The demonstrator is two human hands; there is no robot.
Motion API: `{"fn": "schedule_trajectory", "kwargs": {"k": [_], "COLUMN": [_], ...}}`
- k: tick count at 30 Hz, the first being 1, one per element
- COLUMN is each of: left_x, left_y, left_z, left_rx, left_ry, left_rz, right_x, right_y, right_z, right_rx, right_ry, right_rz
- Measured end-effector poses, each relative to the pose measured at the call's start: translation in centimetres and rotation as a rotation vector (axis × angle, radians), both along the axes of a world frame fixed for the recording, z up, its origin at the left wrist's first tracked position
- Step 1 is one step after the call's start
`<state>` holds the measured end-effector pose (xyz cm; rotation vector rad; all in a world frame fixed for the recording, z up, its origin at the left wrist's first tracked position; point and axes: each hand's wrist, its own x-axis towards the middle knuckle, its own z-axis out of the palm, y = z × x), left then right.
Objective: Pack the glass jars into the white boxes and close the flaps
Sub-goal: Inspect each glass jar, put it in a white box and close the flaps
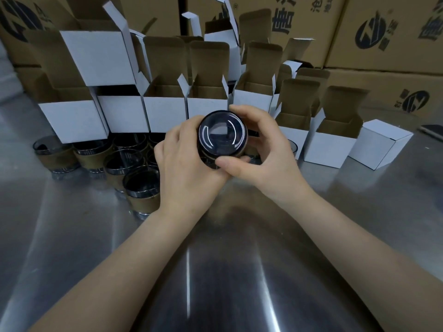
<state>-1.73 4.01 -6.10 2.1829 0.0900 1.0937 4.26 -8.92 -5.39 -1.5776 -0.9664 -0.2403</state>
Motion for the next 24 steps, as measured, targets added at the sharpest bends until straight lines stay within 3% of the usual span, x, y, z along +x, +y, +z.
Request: {"fn": "schedule_trajectory", "kwargs": {"k": [7, 10, 13, 24], "left_x": [-0.40, -0.35, -0.33, -0.24], "left_y": [-0.23, -0.05, -0.04, -0.45], "left_z": [0.17, 0.20, 0.31, 0.09], "left_rx": [-0.126, -0.114, -0.076, 0.024], "left_ry": [-0.019, -0.001, -0.004, -0.155], "left_rz": [-0.090, -0.105, -0.085, -0.045], "right_x": [0.51, 0.43, 0.57, 0.36], "right_y": [0.37, 0.32, 0.10, -0.13], "right_z": [0.47, 0.42, 0.62, 0.93], "right_rx": [0.109, 0.165, 0.240, 0.328], "right_ry": [0.705, 0.880, 0.855, 0.525], "right_rz": [0.376, 0.566, 0.621, 0.254]}}
